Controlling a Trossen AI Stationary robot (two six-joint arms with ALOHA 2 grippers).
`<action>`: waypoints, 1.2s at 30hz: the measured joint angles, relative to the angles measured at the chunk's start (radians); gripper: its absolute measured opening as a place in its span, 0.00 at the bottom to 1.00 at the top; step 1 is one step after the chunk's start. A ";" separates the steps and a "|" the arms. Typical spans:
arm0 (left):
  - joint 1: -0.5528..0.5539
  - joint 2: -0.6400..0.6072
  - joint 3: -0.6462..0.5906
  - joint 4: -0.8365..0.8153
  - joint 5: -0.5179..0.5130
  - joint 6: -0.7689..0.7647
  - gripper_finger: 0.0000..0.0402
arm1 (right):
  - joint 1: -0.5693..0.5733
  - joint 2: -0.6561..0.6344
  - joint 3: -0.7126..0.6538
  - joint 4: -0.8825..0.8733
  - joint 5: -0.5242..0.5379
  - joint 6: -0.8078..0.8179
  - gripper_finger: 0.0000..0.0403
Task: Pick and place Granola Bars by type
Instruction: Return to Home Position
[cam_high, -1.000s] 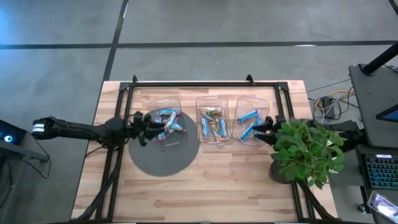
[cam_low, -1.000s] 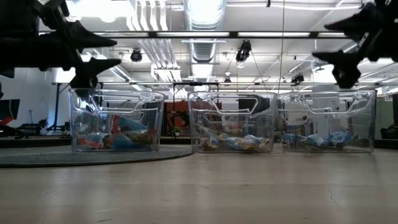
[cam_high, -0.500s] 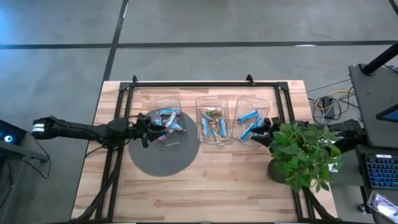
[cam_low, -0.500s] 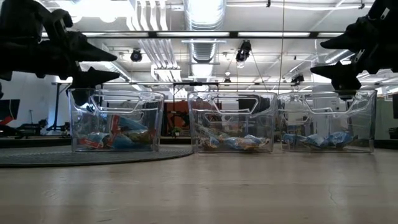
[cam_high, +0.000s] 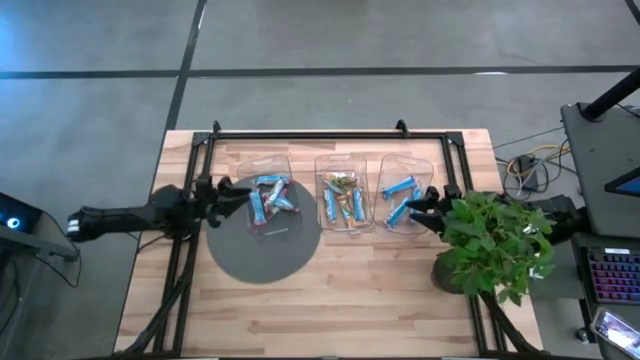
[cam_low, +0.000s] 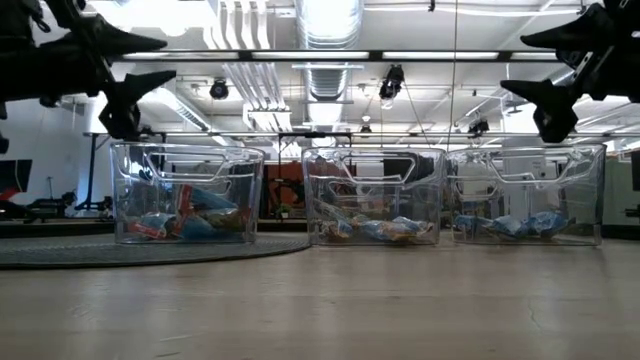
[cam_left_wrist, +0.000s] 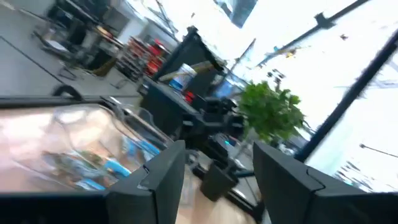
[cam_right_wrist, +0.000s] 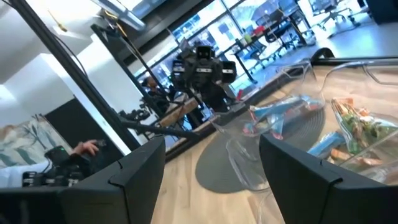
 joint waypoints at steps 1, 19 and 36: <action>0.019 -0.036 0.000 -0.012 0.000 0.000 0.43 | 0.000 0.000 0.000 0.000 0.000 0.000 0.62; 0.113 -0.166 -0.001 0.006 -0.041 0.001 0.43 | 0.000 0.000 0.000 0.000 -0.001 0.000 0.62; 0.113 -0.164 -0.001 -0.001 -0.041 0.001 0.43 | 0.000 0.000 0.000 0.000 0.000 0.000 0.62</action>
